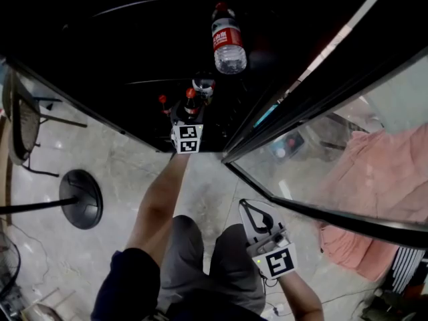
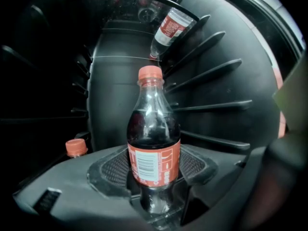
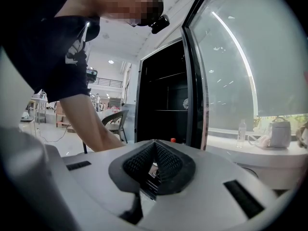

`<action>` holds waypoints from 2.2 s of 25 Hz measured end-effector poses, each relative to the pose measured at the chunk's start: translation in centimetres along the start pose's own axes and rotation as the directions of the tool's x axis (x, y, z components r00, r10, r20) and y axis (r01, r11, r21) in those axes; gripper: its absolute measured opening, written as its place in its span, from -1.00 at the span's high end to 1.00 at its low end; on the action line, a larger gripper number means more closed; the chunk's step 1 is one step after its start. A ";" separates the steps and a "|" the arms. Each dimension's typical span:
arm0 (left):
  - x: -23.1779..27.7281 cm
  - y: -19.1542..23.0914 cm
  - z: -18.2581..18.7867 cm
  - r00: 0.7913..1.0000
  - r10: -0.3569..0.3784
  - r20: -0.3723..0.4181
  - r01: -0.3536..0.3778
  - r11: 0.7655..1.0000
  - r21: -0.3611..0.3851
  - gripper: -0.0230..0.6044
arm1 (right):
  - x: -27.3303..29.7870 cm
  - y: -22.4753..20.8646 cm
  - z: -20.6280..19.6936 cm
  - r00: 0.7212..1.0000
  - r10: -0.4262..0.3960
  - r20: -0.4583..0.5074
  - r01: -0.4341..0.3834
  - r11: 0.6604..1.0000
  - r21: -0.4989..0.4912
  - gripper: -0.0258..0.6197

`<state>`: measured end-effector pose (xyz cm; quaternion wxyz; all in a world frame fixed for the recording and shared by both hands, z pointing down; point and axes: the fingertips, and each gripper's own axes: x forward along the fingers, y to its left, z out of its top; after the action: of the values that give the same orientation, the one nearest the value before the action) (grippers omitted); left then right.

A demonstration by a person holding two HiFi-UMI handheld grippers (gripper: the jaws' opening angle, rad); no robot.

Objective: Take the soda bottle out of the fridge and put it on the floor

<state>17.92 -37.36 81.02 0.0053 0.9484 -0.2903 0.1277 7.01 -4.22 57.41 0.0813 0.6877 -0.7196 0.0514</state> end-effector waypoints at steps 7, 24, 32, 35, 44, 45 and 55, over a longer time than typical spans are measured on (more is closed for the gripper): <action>-1.6 -0.4 -0.4 1.000 -0.026 0.003 0.025 0.999 0.024 -0.07 | 0.0 0.3 -0.7 1.000 0.006 -0.010 -0.006 1.000 0.001 0.86; -11.0 -0.2 2.0 0.989 -0.126 0.077 0.124 0.992 0.034 -0.07 | 0.3 1.4 -1.6 0.999 0.032 -0.041 -0.032 0.999 0.002 0.86; -16.6 -0.5 0.7 0.976 -0.198 0.093 0.195 0.980 0.038 -0.07 | 1.4 0.6 -3.8 0.999 0.031 -0.036 -0.030 0.999 0.012 0.86; -17.8 -0.6 -0.8 0.972 -0.213 0.096 0.211 0.977 0.034 -0.07 | 1.8 0.0 -5.3 0.999 0.027 -0.033 -0.026 0.999 0.022 0.86; -19.6 -1.3 -8.3 0.973 -0.225 0.059 0.222 0.974 0.045 -0.07 | 2.8 -0.3 -8.7 0.997 0.062 -0.039 -0.062 0.998 -0.001 0.86; -19.6 -1.3 -9.3 0.973 -0.226 0.055 0.223 0.974 0.049 -0.07 | 3.0 -0.3 -9.0 0.997 0.065 -0.035 -0.065 0.998 -0.004 0.86; -19.0 -1.6 -18.1 0.981 -0.195 -0.006 0.195 0.980 0.032 -0.07 | 3.9 0.4 -12.4 0.995 0.094 -0.034 -0.094 0.996 -0.011 0.86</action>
<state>-0.69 -24.09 94.02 0.0029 0.9721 -0.1937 0.1324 6.99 -5.76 70.34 0.0950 0.6517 -0.7500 0.0621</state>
